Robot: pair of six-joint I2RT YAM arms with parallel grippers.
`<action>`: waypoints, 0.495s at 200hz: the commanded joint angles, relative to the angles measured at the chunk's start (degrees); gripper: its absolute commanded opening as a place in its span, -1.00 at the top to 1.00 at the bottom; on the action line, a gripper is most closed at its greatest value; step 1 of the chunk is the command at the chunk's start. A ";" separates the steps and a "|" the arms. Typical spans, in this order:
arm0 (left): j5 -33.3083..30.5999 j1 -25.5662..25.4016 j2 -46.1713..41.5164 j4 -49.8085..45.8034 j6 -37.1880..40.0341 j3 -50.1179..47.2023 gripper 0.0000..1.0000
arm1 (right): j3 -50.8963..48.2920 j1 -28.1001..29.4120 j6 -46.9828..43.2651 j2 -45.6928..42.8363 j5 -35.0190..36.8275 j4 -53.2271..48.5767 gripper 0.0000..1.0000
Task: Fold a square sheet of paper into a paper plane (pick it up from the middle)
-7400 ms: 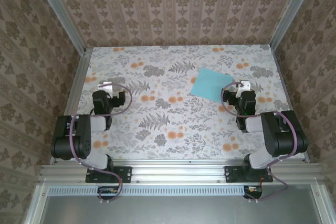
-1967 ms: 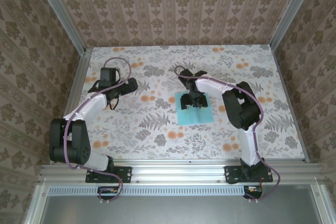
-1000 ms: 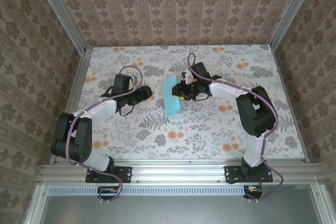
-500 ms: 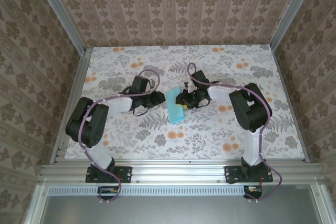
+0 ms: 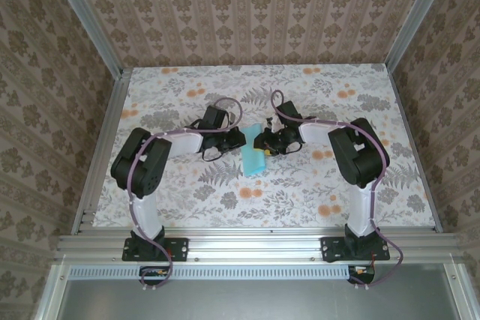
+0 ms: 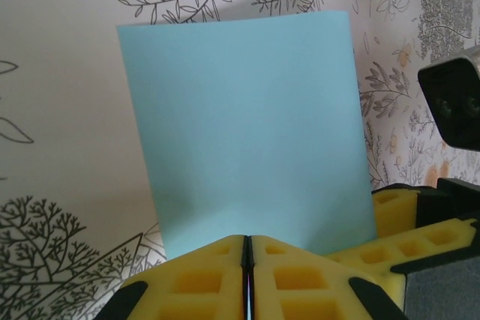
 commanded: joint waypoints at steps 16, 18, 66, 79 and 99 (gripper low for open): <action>-1.62 -1.10 2.82 -7.09 3.21 3.85 0.84 | -0.46 -0.23 -0.22 1.04 0.30 -0.52 0.37; -1.69 -1.12 2.98 -7.37 3.26 4.07 0.84 | -0.38 -0.27 -0.15 1.09 0.30 -0.60 0.37; -1.74 -1.21 6.36 -13.98 3.84 7.31 0.90 | 0.94 -0.24 0.49 0.24 -0.43 -3.12 0.26; -1.81 -1.21 7.05 -15.11 4.29 7.95 0.92 | 1.19 -0.21 0.41 -0.66 0.00 -4.32 0.19; -2.00 -1.30 7.60 -16.44 4.87 8.63 0.93 | 1.55 -0.28 -0.91 -3.17 2.39 -7.34 0.04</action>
